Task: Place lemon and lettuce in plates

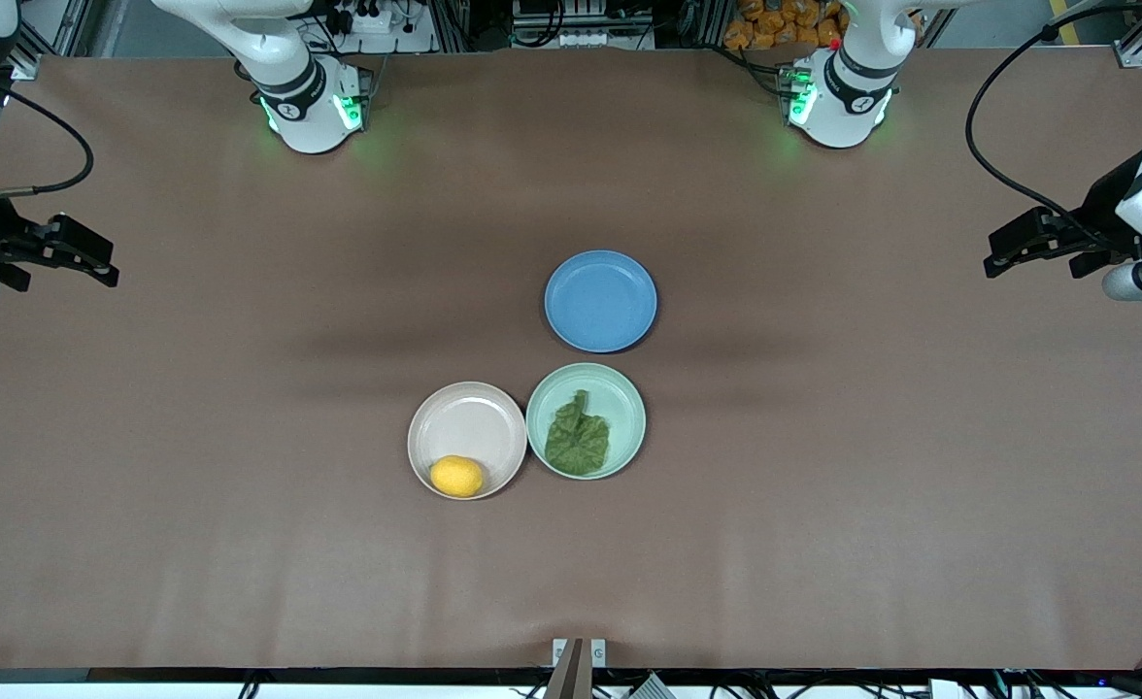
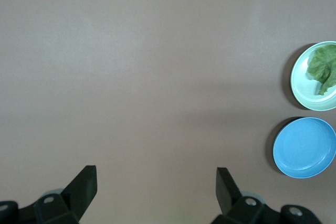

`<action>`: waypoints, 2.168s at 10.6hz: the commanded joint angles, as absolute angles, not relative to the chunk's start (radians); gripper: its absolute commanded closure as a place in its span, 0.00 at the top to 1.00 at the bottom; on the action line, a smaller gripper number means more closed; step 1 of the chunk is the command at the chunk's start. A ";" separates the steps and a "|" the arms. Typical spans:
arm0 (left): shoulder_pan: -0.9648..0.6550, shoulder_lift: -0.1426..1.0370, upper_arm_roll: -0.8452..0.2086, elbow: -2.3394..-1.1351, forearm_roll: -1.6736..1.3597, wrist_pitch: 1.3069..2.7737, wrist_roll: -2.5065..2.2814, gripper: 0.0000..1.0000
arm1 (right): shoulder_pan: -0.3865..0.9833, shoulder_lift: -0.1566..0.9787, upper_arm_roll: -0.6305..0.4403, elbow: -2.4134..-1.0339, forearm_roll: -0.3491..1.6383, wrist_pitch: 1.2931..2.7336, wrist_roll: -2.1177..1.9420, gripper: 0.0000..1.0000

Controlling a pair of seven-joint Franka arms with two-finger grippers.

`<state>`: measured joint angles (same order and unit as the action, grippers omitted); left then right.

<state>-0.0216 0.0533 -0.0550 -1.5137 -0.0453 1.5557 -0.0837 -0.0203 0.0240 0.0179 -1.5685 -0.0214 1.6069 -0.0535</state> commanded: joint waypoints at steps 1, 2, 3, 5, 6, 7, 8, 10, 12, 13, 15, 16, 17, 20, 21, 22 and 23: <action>-0.014 0.048 -0.066 -1.505 -0.020 1.537 -0.097 1.00 | -0.037 0.025 0.028 -1.566 -0.006 1.608 -0.067 1.00; -0.015 0.049 -0.064 -1.505 -0.014 1.537 -0.097 1.00 | -0.037 0.025 0.028 -1.566 -0.006 1.608 -0.067 1.00; -0.017 0.051 -0.066 -1.505 0.014 1.542 -0.098 1.00 | -0.037 0.025 0.028 -1.566 -0.006 1.608 -0.067 1.00; -0.020 0.057 -0.064 -1.506 0.021 1.542 -0.124 1.00 | -0.037 0.025 0.028 -1.566 -0.006 1.608 -0.069 1.00; -0.021 0.057 -0.064 -1.506 0.021 1.543 -0.136 1.00 | -0.038 0.025 0.026 -1.566 -0.006 1.608 -0.068 1.00; -0.021 0.057 -0.063 -1.506 0.021 1.543 -0.137 1.00 | -0.038 0.025 0.026 -1.566 -0.006 1.608 -0.067 1.00; -0.021 0.058 -0.061 -1.506 0.021 1.543 -0.137 1.00 | -0.038 0.025 0.028 -1.566 -0.006 1.608 -0.067 1.00; -0.020 0.058 -0.061 -1.506 0.021 1.545 -0.137 1.00 | -0.038 0.025 0.026 -1.566 -0.006 1.608 -0.067 1.00; -0.015 0.058 -0.063 -1.505 0.020 1.545 -0.135 1.00 | -0.037 0.025 0.028 -1.566 -0.006 1.609 -0.067 1.00; -0.015 0.058 -0.063 -1.505 0.018 1.545 -0.135 1.00 | -0.037 0.026 0.028 -1.566 -0.006 1.609 -0.067 1.00; -0.015 0.061 -0.063 -1.505 0.017 1.545 -0.135 1.00 | -0.037 0.026 0.026 -1.566 -0.006 1.609 -0.067 1.00; -0.015 0.061 -0.063 -1.506 0.015 1.545 -0.133 1.00 | -0.037 0.026 0.028 -1.566 -0.006 1.609 -0.067 1.00; -0.015 0.061 -0.063 -1.506 0.014 1.545 -0.135 1.00 | -0.037 0.026 0.028 -1.566 -0.006 1.609 -0.069 1.00; -0.015 0.049 -0.066 -1.512 0.012 1.545 -0.137 1.00 | -0.038 0.026 0.026 -1.566 -0.006 1.611 -0.069 1.00; -0.015 0.049 -0.066 -1.513 0.012 1.545 -0.137 1.00 | -0.038 0.026 0.026 -1.566 -0.006 1.609 -0.069 1.00; -0.015 0.048 -0.066 -1.513 0.011 1.545 -0.137 1.00 | -0.040 0.026 0.026 -1.565 -0.006 1.611 -0.069 1.00; -0.015 0.046 -0.066 -1.514 0.011 1.545 -0.137 1.00 | -0.040 0.026 0.026 -1.562 -0.006 1.611 -0.069 1.00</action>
